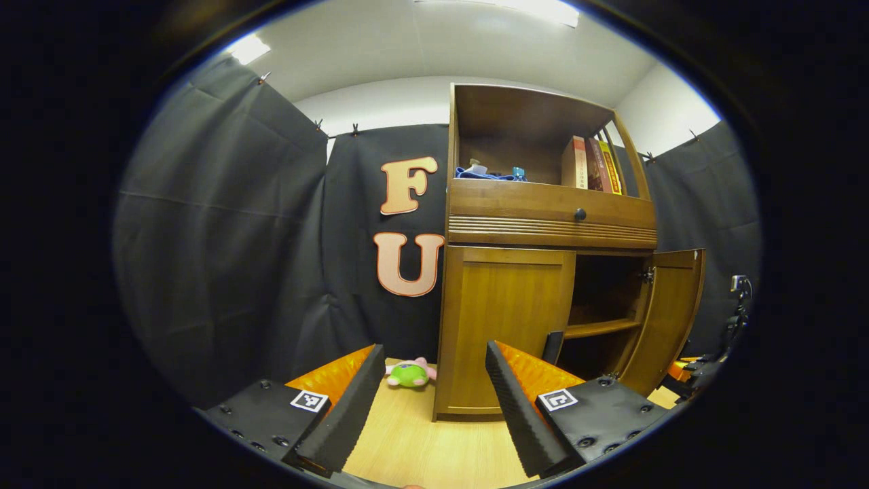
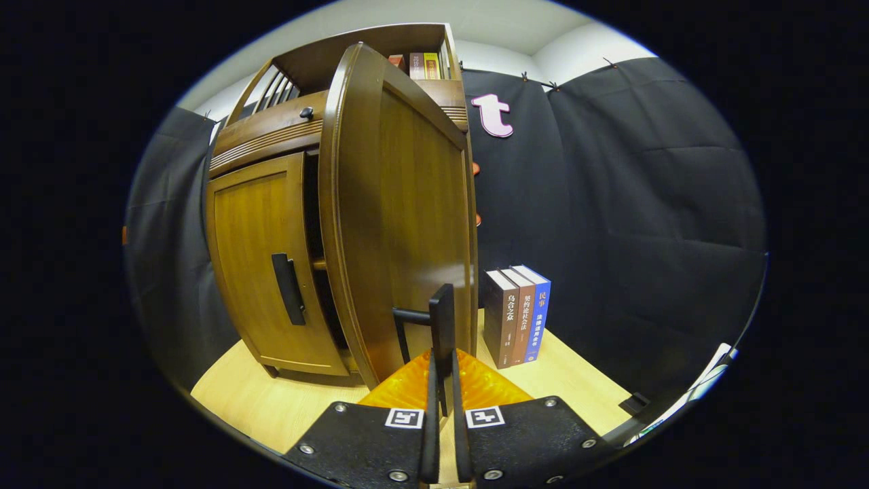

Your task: Open the right door of the double-door shoe cabinet with the right hand, and open the left door with the left hand.

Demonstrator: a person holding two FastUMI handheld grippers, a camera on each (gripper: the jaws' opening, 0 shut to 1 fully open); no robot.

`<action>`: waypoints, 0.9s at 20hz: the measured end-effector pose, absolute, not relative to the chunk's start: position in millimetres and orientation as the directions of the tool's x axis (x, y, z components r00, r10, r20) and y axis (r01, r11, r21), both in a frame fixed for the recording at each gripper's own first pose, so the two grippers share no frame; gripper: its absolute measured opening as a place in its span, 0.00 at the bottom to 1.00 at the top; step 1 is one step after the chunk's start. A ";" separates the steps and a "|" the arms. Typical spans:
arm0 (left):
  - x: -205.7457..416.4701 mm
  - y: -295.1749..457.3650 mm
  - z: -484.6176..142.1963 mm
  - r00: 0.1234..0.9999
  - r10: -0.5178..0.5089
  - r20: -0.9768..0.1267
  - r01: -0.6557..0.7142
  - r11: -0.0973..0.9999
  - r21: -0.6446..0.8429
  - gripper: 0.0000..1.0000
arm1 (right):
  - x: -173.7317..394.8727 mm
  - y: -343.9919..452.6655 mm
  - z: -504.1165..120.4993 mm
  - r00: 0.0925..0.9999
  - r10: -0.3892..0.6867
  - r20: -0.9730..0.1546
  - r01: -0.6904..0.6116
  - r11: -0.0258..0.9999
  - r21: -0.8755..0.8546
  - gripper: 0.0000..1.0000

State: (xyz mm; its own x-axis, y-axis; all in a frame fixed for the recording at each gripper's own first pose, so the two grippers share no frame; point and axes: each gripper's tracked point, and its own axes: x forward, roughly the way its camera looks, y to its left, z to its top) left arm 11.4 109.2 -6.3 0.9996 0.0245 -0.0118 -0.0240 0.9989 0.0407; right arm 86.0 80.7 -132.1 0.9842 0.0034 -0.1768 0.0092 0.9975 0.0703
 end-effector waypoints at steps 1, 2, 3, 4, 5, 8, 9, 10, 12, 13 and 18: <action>10.8 105.2 -7.0 1.000 0.023 -0.013 -0.022 0.999 0.039 0.95 | 85.8 75.4 -132.3 0.984 0.003 -0.177 0.009 0.998 0.069 0.08; 9.6 100.6 -7.4 1.000 0.021 -0.015 -0.021 0.999 0.039 0.95 | 84.2 70.2 -132.5 0.985 0.001 -0.175 0.012 0.997 0.070 0.08; 9.7 96.1 -7.4 1.000 0.020 -0.016 -0.020 0.999 0.040 0.95 | 82.7 65.2 -132.1 0.985 -0.002 -0.174 0.014 0.997 0.072 0.07; 9.1 91.0 -7.4 1.000 0.020 -0.017 -0.019 0.999 0.041 0.95 | 80.1 59.5 -129.1 0.986 -0.005 -0.170 0.018 0.997 0.075 0.07; 9.1 85.8 -8.8 1.000 0.018 -0.017 -0.017 0.999 0.040 0.95 | 79.7 53.4 -129.3 0.985 -0.008 -0.170 0.021 0.997 0.077 0.06; 7.9 68.2 -9.2 1.000 0.013 -0.020 -0.012 0.999 0.037 0.95 | 85.8 35.8 -127.7 0.986 -0.006 -0.167 0.018 0.997 0.072 0.05; 7.2 63.0 -9.7 1.000 0.011 -0.022 -0.011 0.999 0.039 0.95 | 85.7 31.5 -127.9 0.986 -0.002 -0.166 0.014 0.997 0.071 0.14; 7.1 57.3 -10.2 1.000 0.012 -0.024 -0.011 0.999 0.040 0.95 | 85.6 27.0 -128.1 0.986 0.004 -0.165 0.008 0.997 0.071 0.15; 5.7 45.9 -12.0 1.000 0.012 -0.027 -0.011 0.999 0.042 0.95 | 86.7 18.0 -128.0 0.987 0.015 -0.163 -0.003 0.997 0.071 0.04; 4.9 40.1 -12.6 1.000 0.012 -0.027 -0.011 0.999 0.042 0.95 | 87.3 14.0 -128.2 0.986 0.020 -0.163 -0.009 0.997 0.072 0.04; 5.6 11.2 -14.0 0.999 0.022 -0.027 -0.021 0.999 0.039 0.95 | 87.4 -9.1 -133.7 0.986 0.046 -0.162 -0.034 0.997 0.076 0.04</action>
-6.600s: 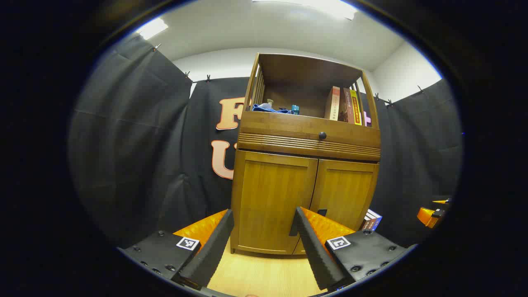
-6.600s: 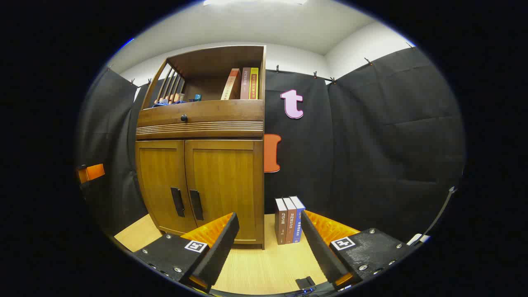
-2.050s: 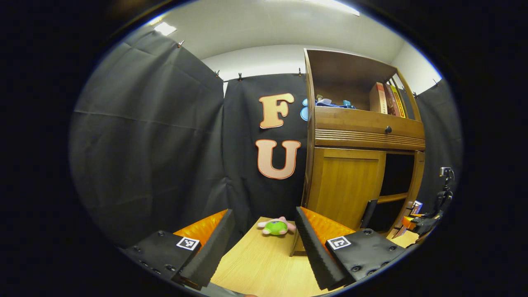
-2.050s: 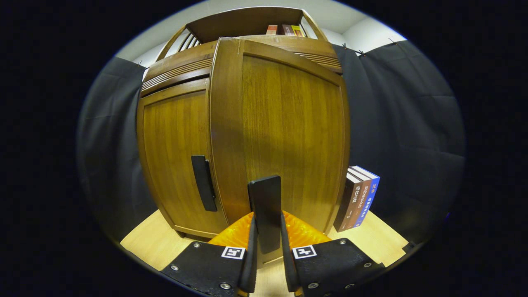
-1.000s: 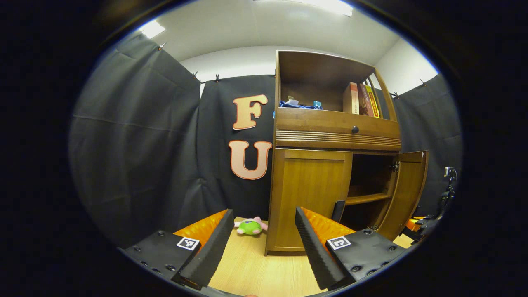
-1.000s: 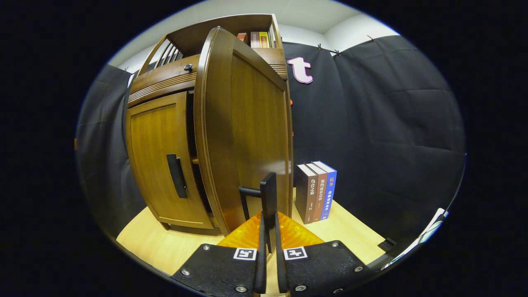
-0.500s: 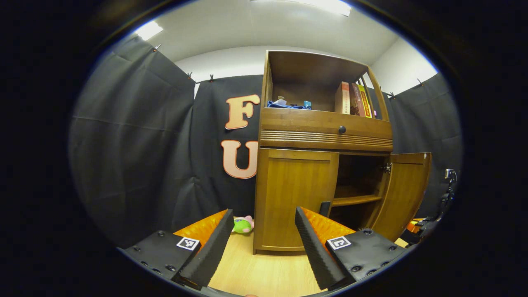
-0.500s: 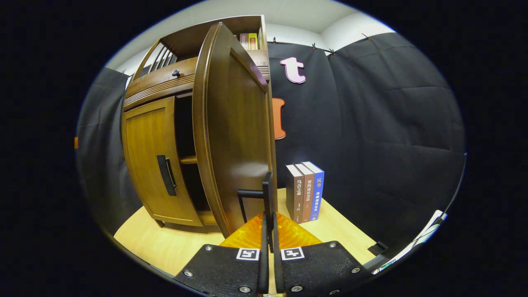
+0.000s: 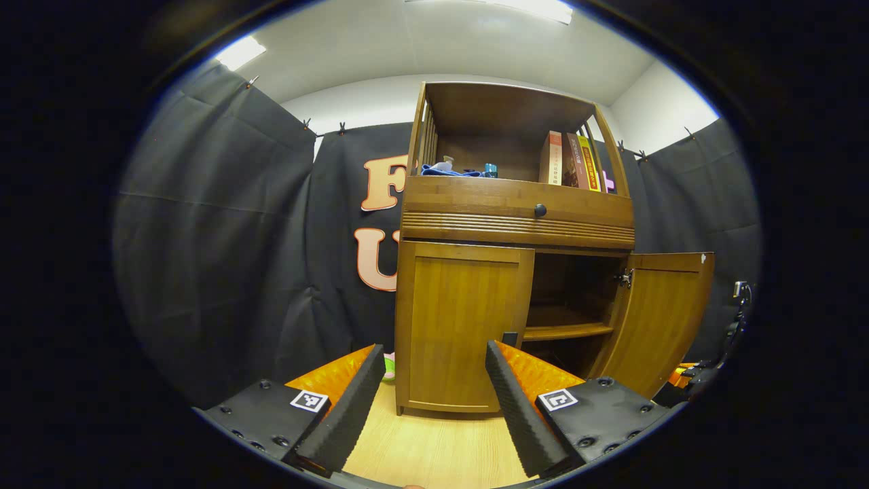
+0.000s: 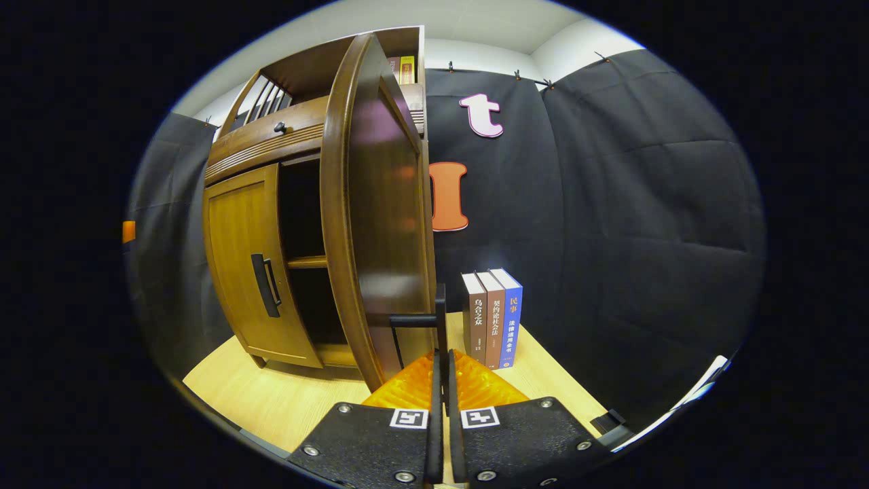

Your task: Open the right door of the double-door shoe cabinet with the right hand, and open the left door with the left hand.

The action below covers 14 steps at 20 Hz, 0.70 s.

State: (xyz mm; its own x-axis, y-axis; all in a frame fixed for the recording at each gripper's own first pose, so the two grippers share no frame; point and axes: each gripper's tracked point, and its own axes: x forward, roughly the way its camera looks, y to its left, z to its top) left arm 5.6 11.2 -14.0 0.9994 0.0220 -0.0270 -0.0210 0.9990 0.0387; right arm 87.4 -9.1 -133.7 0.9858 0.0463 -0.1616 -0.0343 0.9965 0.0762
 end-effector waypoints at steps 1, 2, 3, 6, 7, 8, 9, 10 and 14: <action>6.8 6.4 -15.0 0.999 0.024 -0.027 -0.023 0.999 0.040 0.95 | 87.4 -11.3 -133.5 0.985 0.058 -0.161 -0.045 0.996 0.083 0.04; 8.2 1.1 -15.9 0.999 0.025 -0.027 -0.024 0.999 0.039 0.95 | 88.2 -15.0 -135.4 0.984 0.070 -0.163 -0.056 0.995 0.085 0.04; 9.7 -3.6 -17.2 0.999 0.025 -0.028 -0.025 0.999 0.035 0.95 | 89.1 -17.3 -134.9 0.983 0.084 -0.165 -0.072 0.994 0.081 0.04; 21.3 -18.5 -23.6 0.999 0.016 -0.037 -0.016 1.000 0.009 0.95 | 91.1 -27.0 -135.8 0.979 0.111 -0.169 -0.097 0.991 0.092 0.04; 26.6 -22.3 -25.9 0.999 0.016 -0.037 -0.016 1.000 0.005 0.95 | 93.5 -30.9 -135.4 0.979 0.116 -0.168 -0.100 0.990 0.104 0.14; 31.9 -24.7 -28.0 0.999 0.019 -0.039 -0.019 1.000 0.010 0.95 | 93.0 -34.4 -134.9 0.979 0.122 -0.166 -0.103 0.988 0.118 0.04; 37.8 -27.3 -32.1 0.999 0.024 -0.040 -0.023 1.000 0.016 0.95 | 93.7 -37.5 -135.2 0.978 0.127 -0.166 -0.105 0.985 0.135 0.16; 46.1 -31.1 -34.2 0.999 0.023 -0.034 -0.022 1.000 0.021 0.99 | 93.9 -41.1 -135.7 0.977 0.134 -0.167 -0.109 0.982 0.152 0.05; 82.7 -54.4 -49.2 0.999 -0.001 -0.036 0.003 0.999 0.048 0.97 | 83.9 -60.3 -139.4 0.976 0.115 -0.186 -0.088 0.985 0.150 0.24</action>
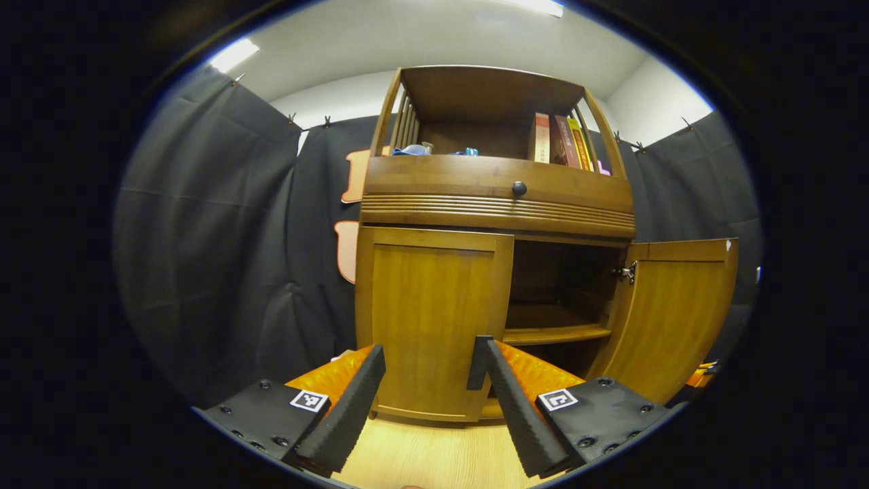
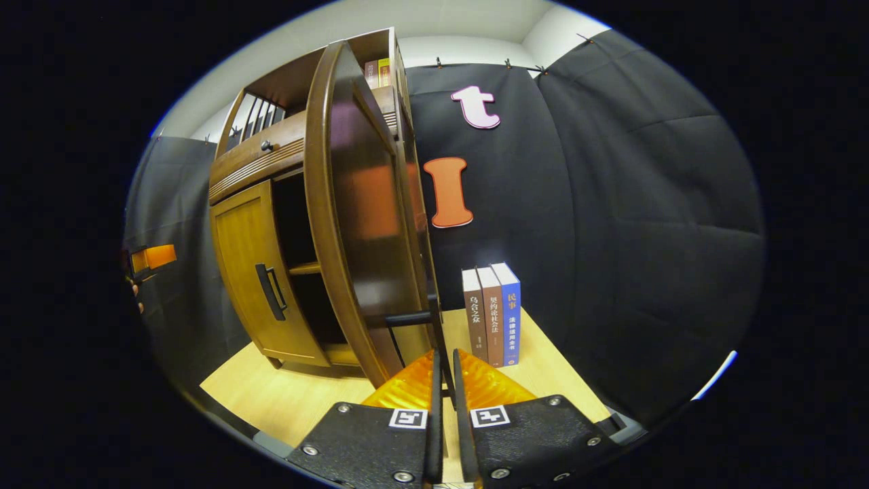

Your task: Open the right door of the double-door shoe cabinet with the right hand, and open the left door with the left hand.

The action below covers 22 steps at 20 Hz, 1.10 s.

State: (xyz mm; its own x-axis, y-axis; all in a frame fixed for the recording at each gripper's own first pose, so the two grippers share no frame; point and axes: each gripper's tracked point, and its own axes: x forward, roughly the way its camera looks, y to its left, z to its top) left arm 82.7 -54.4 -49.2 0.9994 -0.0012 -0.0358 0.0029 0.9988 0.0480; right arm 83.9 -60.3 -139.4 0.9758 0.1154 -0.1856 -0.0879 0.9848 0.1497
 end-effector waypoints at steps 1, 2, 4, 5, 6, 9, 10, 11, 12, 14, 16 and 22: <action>92.4 -60.8 -53.3 0.999 -0.008 -0.037 0.010 0.999 0.053 0.97 | 80.4 -68.4 -141.1 0.976 0.104 -0.193 -0.074 0.985 0.154 0.12; 103.2 -68.6 -58.3 0.999 -0.020 -0.042 0.022 0.998 0.052 0.95 | 75.4 -73.0 -139.2 0.975 0.103 -0.198 -0.069 0.983 0.169 0.13; 122.8 -82.8 -73.9 0.997 -0.050 -0.064 0.053 0.998 0.036 0.95 | 65.8 -79.7 -138.0 0.974 0.104 -0.203 -0.062 0.977 0.203 0.21; 132.4 -89.5 -81.3 0.995 -0.065 -0.075 0.067 0.997 0.025 0.96 | 61.3 -85.3 -137.2 0.975 0.090 -0.202 -0.049 0.979 0.199 0.39; 140.4 -94.2 -90.4 0.993 -0.076 -0.085 0.078 0.997 0.014 0.96 | 58.3 -89.1 -135.7 0.977 0.078 -0.198 -0.040 0.981 0.191 0.28; 170.0 -98.2 -118.1 0.991 -0.084 -0.103 0.084 0.996 -0.008 0.96 | 50.3 -94.2 -126.9 0.983 0.051 -0.177 -0.022 0.987 0.159 0.41; 180.7 -94.7 -124.3 0.991 -0.077 -0.107 0.076 0.997 -0.009 0.97 | 49.6 -94.7 -122.8 0.985 0.041 -0.169 -0.016 0.989 0.148 0.45; 188.8 -93.6 -128.8 0.991 -0.074 -0.110 0.073 0.997 -0.015 0.97 | 48.3 -96.5 -119.8 0.986 0.028 -0.163 -0.006 0.991 0.137 0.67; 197.5 -92.8 -134.3 0.991 -0.074 -0.112 0.072 0.997 -0.021 0.98 | 46.5 -98.3 -117.7 0.987 0.017 -0.158 0.004 0.992 0.128 0.49; 214.2 -90.4 -149.7 0.989 -0.078 -0.123 0.076 0.997 -0.019 0.99 | 43.8 -99.6 -113.1 0.989 -0.002 -0.148 0.019 0.993 0.114 0.82; 225.4 -91.2 -162.2 0.987 -0.083 -0.140 0.083 0.997 -0.003 0.99 | 40.9 -102.9 -107.8 0.990 -0.023 -0.140 0.039 0.993 0.109 0.94; 251.0 -99.7 -186.7 0.975 -0.129 -0.179 0.124 0.992 -0.038 0.95 | 36.2 -121.3 -104.6 0.986 -0.096 -0.135 0.116 0.982 0.146 0.92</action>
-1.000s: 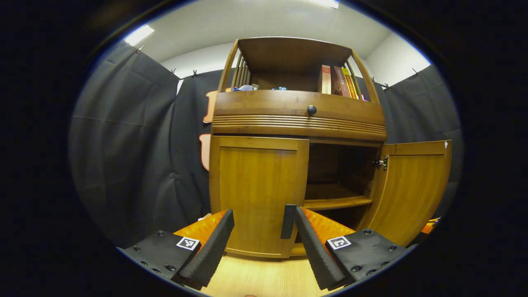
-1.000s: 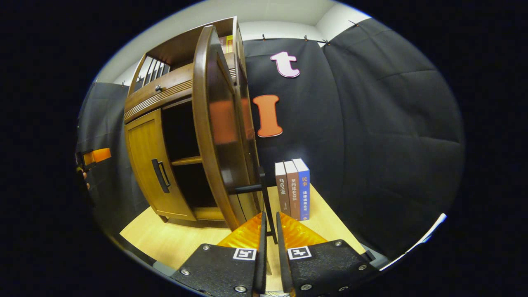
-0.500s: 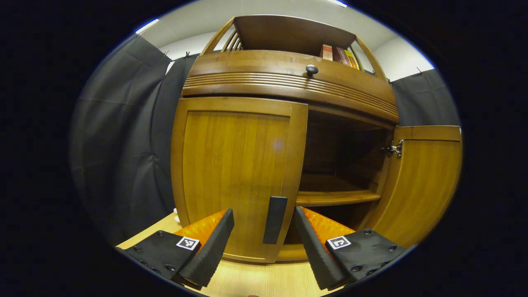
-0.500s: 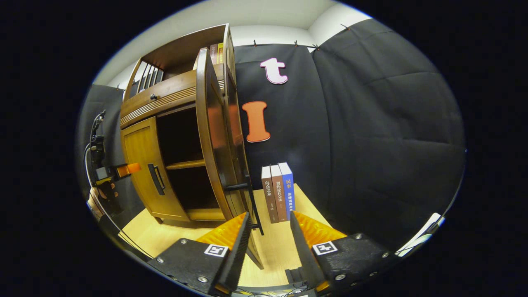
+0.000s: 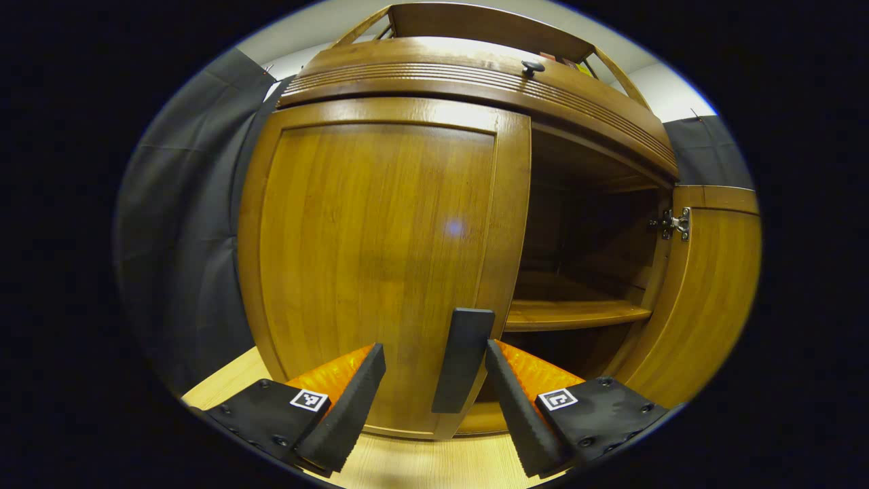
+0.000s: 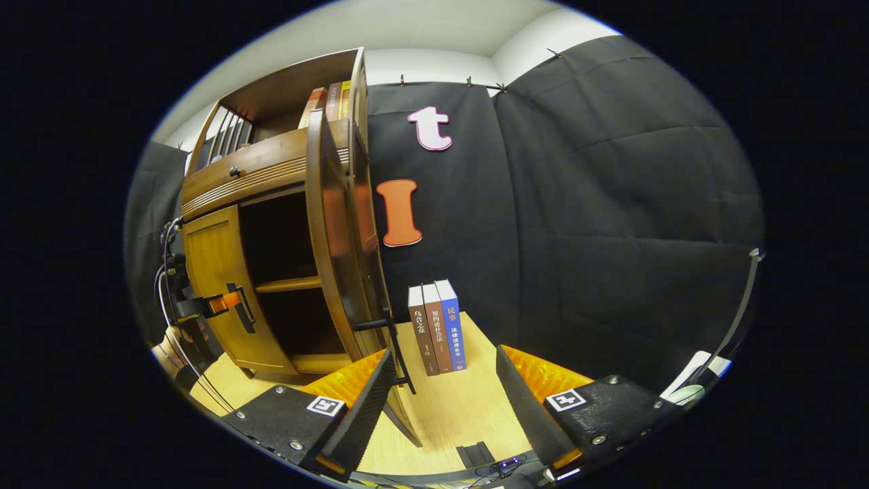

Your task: Open the right door of the double-door shoe cabinet with the right hand, and open the left door with the left hand.

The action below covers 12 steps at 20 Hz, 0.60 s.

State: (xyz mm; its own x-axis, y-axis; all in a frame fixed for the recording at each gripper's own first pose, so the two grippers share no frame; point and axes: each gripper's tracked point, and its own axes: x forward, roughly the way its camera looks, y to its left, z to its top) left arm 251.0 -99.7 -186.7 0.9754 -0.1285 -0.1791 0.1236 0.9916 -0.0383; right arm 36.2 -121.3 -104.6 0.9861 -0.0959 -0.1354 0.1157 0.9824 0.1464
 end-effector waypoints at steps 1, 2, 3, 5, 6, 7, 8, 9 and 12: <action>254.3 -100.1 -190.0 0.974 -0.130 -0.186 0.126 0.992 -0.030 0.96 | 35.5 -124.7 -104.9 0.985 -0.108 -0.135 0.128 0.981 0.146 0.92; 257.7 -101.4 -191.9 0.973 -0.132 -0.190 0.130 0.991 -0.019 0.99 | 34.7 -127.5 -105.4 0.984 -0.118 -0.136 0.138 0.980 0.146 0.92; 260.6 -103.2 -194.3 0.972 -0.135 -0.193 0.136 0.991 -0.007 0.99 | 34.4 -129.2 -105.6 0.983 -0.125 -0.137 0.145 0.978 0.148 0.92; 266.3 -104.9 -200.1 0.969 -0.133 -0.206 0.137 0.991 0.004 0.94 | 36.4 -131.2 -104.4 0.982 -0.134 -0.135 0.155 0.976 0.155 0.93; 268.9 -105.5 -203.5 0.967 -0.137 -0.214 0.139 0.990 -0.005 0.94 | 36.3 -132.5 -103.4 0.981 -0.140 -0.134 0.160 0.975 0.157 0.93; 269.4 -107.1 -205.6 0.965 -0.143 -0.219 0.142 0.990 -0.020 0.89 | 36.1 -134.2 -102.8 0.981 -0.144 -0.132 0.164 0.974 0.157 0.93; 269.8 -109.1 -207.3 0.964 -0.151 -0.221 0.148 0.989 -0.031 0.82 | 36.2 -134.7 -102.1 0.980 -0.148 -0.131 0.168 0.973 0.157 0.93; 269.6 -112.3 -207.3 0.963 -0.161 -0.215 0.157 0.987 -0.036 0.78 | 35.7 -136.4 -102.1 0.980 -0.152 -0.131 0.172 0.973 0.155 0.93; 267.6 -120.8 -207.9 0.961 -0.173 -0.214 0.176 0.984 -0.004 0.55 | 40.8 -142.2 -93.7 0.978 -0.164 -0.130 0.182 0.973 0.145 0.93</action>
State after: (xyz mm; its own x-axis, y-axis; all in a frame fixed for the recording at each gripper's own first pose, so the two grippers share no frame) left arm 267.6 -120.8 -207.9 0.9615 -0.1725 -0.2141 0.1757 0.9844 -0.0042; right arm 40.8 -142.2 -93.7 0.9780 -0.1635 -0.1299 0.1818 0.9726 0.1446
